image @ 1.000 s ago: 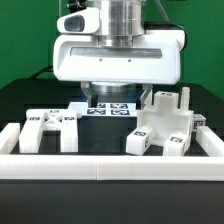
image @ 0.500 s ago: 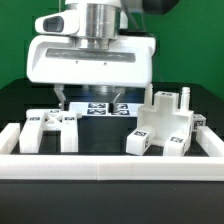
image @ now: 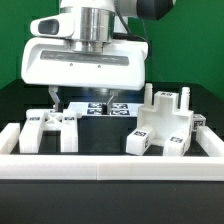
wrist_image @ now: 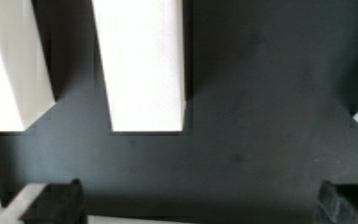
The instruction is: Assemble chair
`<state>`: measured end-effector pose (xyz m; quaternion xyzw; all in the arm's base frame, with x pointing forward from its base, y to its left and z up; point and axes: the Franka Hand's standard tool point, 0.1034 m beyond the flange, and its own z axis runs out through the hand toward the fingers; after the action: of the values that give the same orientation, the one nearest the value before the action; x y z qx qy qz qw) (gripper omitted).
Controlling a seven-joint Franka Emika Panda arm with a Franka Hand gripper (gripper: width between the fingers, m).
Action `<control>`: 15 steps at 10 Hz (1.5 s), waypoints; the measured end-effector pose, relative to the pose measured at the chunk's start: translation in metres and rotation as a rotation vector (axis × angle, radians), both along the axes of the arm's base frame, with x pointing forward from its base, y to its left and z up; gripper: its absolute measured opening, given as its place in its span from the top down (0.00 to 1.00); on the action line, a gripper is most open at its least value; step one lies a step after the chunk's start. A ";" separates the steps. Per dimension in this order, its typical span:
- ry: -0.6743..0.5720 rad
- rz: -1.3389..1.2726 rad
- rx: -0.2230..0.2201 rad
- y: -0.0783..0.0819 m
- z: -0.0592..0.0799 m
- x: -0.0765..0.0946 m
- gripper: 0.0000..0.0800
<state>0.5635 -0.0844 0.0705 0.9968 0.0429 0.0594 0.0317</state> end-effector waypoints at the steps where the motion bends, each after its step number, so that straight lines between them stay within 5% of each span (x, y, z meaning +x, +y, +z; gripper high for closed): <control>1: 0.022 0.043 0.007 -0.012 -0.003 -0.007 0.19; 4: 0.101 0.013 0.076 -0.029 -0.013 -0.024 0.19; 9: 0.097 0.003 0.069 -0.025 -0.016 -0.024 0.19; 15: 0.117 0.011 0.053 -0.023 -0.041 -0.030 0.19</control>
Offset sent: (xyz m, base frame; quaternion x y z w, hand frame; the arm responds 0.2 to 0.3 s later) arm -0.0008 0.0090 -0.0155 0.0492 0.0100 -0.0055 0.9987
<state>0.5331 -0.1070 0.0294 0.9988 0.0486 0.0021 0.0027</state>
